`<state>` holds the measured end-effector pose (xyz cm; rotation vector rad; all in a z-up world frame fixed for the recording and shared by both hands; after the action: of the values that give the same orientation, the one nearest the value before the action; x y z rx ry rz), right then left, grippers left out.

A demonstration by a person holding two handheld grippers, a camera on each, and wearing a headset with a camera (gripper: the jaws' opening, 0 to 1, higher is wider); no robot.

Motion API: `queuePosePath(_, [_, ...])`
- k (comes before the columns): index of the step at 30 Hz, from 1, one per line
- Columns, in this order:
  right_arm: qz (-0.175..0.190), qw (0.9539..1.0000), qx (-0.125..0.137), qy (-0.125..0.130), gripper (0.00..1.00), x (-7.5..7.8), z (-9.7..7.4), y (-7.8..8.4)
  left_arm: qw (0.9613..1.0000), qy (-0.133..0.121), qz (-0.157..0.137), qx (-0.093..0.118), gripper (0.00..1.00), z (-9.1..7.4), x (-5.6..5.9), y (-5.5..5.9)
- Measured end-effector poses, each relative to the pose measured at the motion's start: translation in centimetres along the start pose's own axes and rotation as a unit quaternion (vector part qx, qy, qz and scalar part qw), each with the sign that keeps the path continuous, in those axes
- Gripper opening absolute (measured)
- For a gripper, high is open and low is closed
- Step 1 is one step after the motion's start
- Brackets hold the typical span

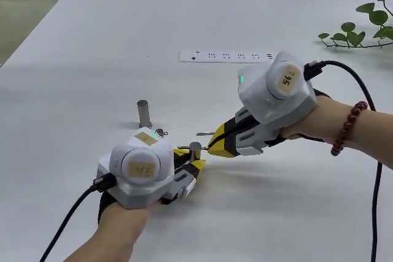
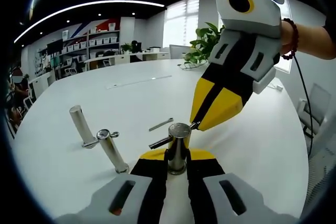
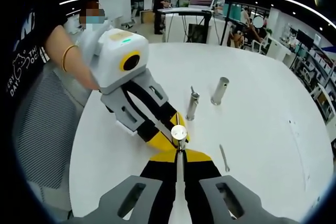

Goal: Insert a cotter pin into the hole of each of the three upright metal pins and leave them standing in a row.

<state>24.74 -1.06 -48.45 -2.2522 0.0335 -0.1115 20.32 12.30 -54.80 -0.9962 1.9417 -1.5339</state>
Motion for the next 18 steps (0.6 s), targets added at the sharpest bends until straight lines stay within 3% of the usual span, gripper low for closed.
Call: queuePosePath(18, [-0.014,0.9999,0.001,0.000,0.00,0.09,0.34,-0.19,1.0000,0.000,0.003,0.000,0.11,0.08,0.03,0.08])
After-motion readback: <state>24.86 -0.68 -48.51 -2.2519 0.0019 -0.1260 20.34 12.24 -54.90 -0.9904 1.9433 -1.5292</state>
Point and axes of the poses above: the centre of the closed fingertips' face, and the gripper's own axes: z roughly forward along the fingers, x roughly to its right, y roughly out of its underside, the point moved 10 cm from there along -z, roughly backward along the fingers, and after that the axes turned 10 degrees about x, right-handed, at the moved point
